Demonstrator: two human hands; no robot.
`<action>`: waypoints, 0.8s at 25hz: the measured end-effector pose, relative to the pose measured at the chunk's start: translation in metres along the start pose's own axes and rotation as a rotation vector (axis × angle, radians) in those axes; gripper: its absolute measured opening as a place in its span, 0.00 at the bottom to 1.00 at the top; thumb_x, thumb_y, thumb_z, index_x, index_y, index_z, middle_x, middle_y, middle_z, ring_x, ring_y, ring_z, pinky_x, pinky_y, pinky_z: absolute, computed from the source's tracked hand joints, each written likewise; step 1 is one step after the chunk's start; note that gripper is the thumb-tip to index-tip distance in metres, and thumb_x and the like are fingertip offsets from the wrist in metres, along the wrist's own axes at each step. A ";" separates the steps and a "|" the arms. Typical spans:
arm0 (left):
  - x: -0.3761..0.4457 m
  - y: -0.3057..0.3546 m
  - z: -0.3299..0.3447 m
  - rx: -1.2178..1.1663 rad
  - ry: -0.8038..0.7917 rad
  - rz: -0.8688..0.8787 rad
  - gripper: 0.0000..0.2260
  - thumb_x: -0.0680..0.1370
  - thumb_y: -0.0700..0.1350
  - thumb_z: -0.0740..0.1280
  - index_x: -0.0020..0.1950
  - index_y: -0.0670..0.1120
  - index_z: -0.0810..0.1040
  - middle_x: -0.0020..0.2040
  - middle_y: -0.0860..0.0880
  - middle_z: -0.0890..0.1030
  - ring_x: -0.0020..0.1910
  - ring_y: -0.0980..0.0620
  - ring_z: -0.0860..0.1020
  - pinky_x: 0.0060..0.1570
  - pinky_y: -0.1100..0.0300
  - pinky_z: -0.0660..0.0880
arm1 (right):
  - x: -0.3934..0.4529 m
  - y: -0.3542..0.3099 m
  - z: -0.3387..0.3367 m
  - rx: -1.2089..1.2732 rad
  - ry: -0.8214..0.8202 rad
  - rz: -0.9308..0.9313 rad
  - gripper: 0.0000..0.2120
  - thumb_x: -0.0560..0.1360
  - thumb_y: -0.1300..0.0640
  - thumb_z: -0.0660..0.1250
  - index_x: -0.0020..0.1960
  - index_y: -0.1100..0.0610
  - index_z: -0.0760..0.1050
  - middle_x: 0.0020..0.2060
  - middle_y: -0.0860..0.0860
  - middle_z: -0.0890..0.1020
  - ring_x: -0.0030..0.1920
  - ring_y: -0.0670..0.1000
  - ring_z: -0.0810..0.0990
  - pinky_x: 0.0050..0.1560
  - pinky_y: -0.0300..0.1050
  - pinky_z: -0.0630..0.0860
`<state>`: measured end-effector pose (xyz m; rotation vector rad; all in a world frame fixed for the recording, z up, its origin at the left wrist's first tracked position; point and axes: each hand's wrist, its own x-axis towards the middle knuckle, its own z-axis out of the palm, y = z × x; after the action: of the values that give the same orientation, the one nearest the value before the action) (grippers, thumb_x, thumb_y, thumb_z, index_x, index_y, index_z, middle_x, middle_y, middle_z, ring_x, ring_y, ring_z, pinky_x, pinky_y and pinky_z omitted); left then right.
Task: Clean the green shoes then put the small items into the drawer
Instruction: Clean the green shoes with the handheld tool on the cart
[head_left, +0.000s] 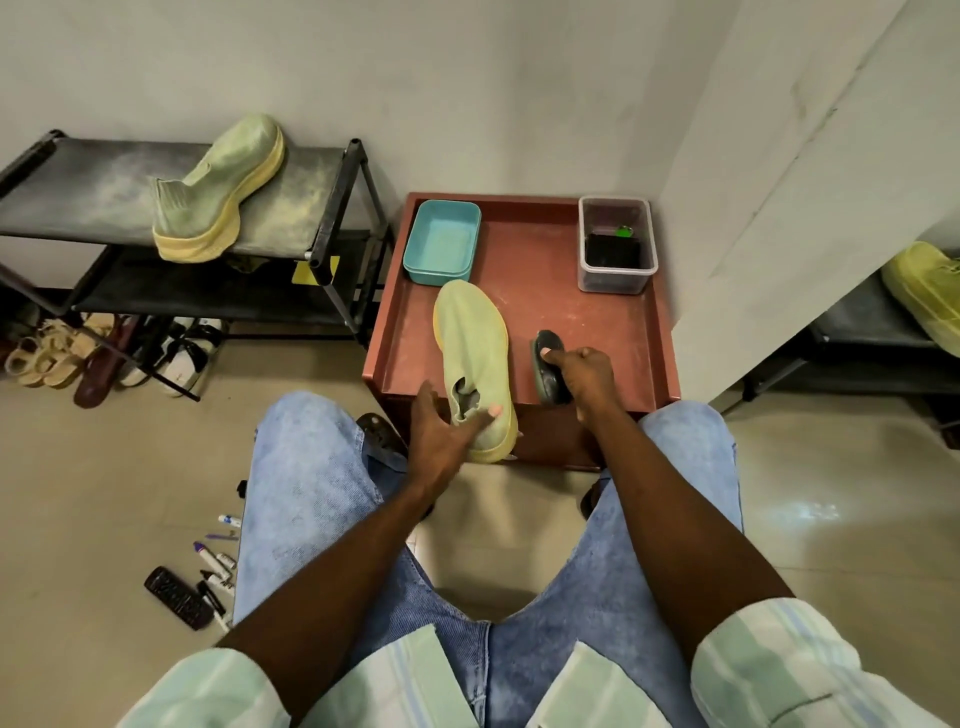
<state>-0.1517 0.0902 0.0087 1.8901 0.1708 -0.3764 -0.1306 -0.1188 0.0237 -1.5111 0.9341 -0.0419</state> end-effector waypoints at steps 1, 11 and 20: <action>-0.005 -0.009 0.006 0.065 0.019 0.027 0.48 0.58 0.67 0.77 0.71 0.51 0.63 0.66 0.50 0.71 0.62 0.50 0.73 0.61 0.50 0.75 | -0.001 0.001 0.004 -0.011 0.005 0.001 0.14 0.67 0.53 0.76 0.35 0.55 0.70 0.36 0.53 0.79 0.37 0.53 0.77 0.39 0.49 0.75; -0.007 -0.018 0.029 0.059 0.096 0.030 0.42 0.57 0.54 0.80 0.67 0.48 0.70 0.60 0.49 0.78 0.59 0.48 0.76 0.56 0.52 0.76 | -0.016 0.013 0.014 -0.152 0.028 -0.047 0.15 0.70 0.52 0.74 0.51 0.60 0.78 0.45 0.55 0.83 0.41 0.53 0.81 0.41 0.44 0.78; -0.014 -0.010 0.003 -0.252 0.102 -0.079 0.33 0.60 0.41 0.82 0.63 0.45 0.75 0.56 0.51 0.81 0.56 0.48 0.79 0.54 0.56 0.76 | -0.038 0.004 0.020 -0.101 0.104 -0.161 0.13 0.74 0.55 0.71 0.54 0.61 0.77 0.43 0.53 0.81 0.32 0.42 0.74 0.23 0.30 0.65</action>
<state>-0.1682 0.0915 0.0034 1.6570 0.3459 -0.2966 -0.1468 -0.0810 0.0349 -1.6890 0.9063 -0.1936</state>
